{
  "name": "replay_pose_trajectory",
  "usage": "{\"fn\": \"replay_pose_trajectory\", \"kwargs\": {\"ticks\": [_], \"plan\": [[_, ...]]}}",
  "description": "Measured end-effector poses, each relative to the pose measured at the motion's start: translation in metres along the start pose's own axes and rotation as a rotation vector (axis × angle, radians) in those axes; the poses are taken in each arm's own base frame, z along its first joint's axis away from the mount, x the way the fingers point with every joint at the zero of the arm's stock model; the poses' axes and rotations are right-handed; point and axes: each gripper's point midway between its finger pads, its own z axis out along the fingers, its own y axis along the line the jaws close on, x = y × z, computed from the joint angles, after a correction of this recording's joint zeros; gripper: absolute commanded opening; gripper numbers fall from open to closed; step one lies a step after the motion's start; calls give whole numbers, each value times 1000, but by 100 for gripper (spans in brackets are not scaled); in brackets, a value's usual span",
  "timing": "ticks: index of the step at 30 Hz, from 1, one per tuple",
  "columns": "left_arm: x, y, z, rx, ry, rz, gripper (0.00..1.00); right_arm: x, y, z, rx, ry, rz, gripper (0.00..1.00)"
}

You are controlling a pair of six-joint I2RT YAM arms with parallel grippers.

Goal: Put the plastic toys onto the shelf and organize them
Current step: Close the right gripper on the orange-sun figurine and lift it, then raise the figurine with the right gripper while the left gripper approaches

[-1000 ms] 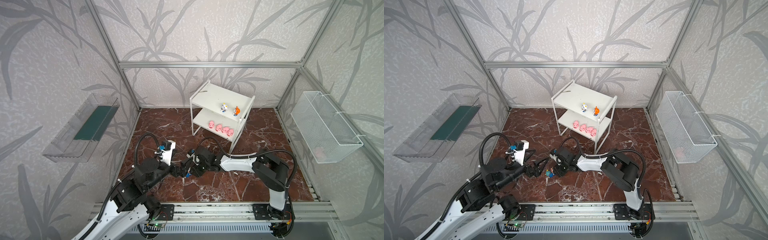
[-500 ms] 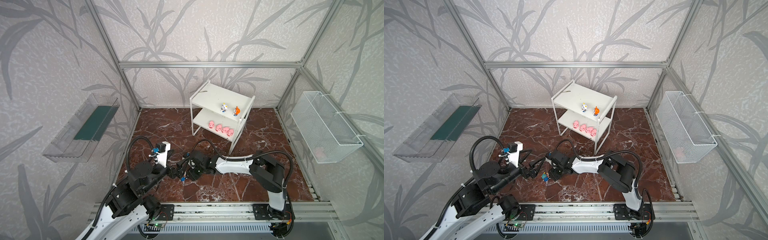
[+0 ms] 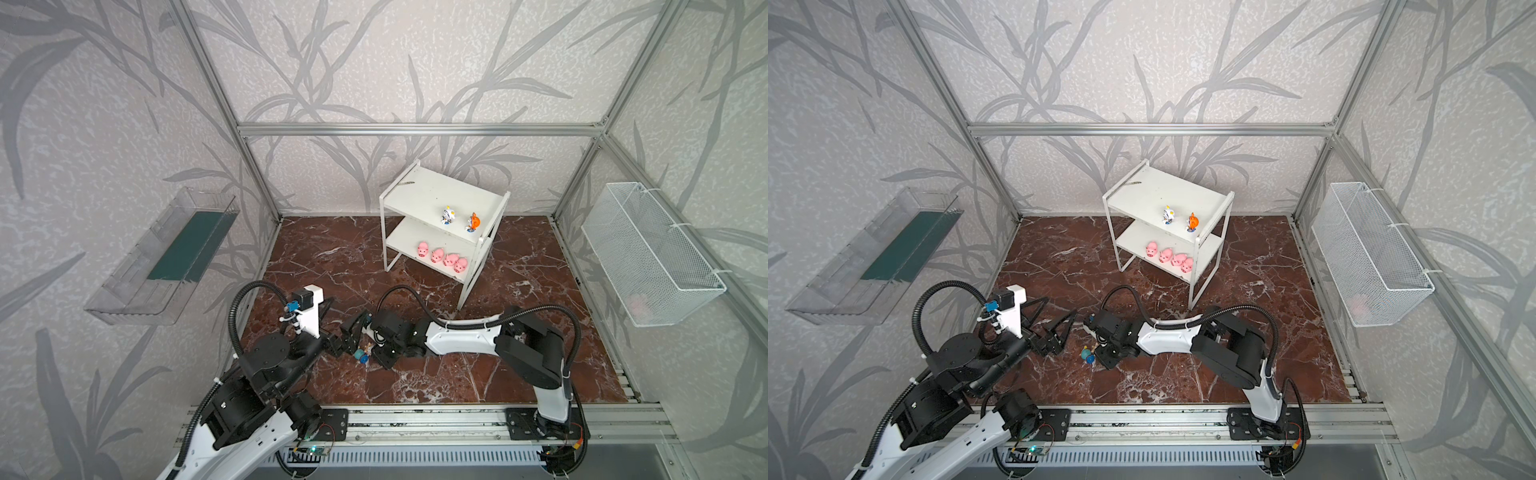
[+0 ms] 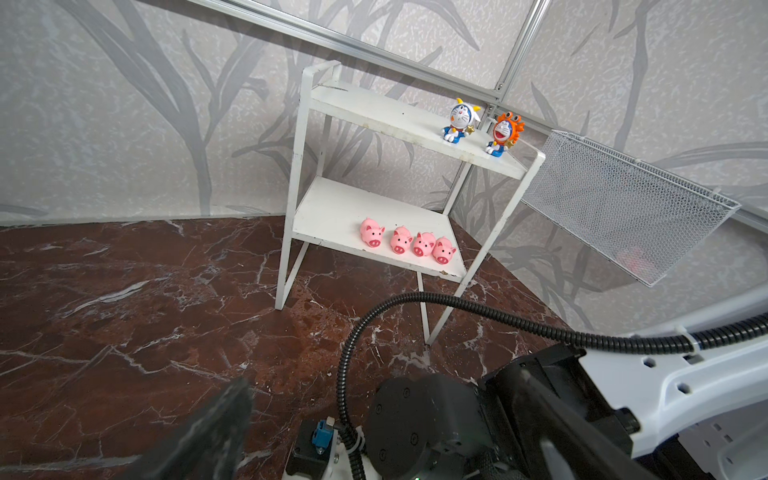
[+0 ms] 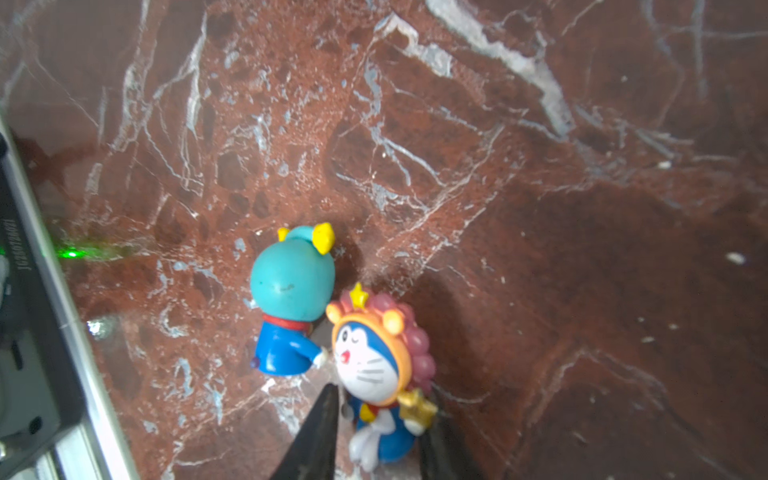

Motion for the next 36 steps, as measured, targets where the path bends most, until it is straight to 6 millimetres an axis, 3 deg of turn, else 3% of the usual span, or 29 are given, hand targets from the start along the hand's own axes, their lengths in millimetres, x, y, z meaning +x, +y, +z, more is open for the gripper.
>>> {"fn": "replay_pose_trajectory", "kwargs": {"ticks": [6, 12, 15, 22, 26, 32, 36], "plan": [[4, 1, 5, -11, 21, 4, 99, 4, -6, -5, 26, -25, -25, 22], [21, -7, 19, 22, 110, 8, 99, 29, -29, -40, 64, -82, -18, 20], [30, -15, 26, 64, 160, 6, 99, 20, -38, -67, 68, -173, 5, 20], [56, -34, 52, 146, 290, -17, 99, -23, -41, -145, 59, -457, 36, 18], [62, -43, 63, 184, 322, -37, 92, -34, -37, -183, 45, -584, 41, 18], [78, -54, 83, 222, 411, -62, 77, -42, -30, -222, 18, -691, 46, 17], [85, -61, 92, 245, 454, -78, 66, -44, -27, -234, 4, -736, 44, 16]]}}
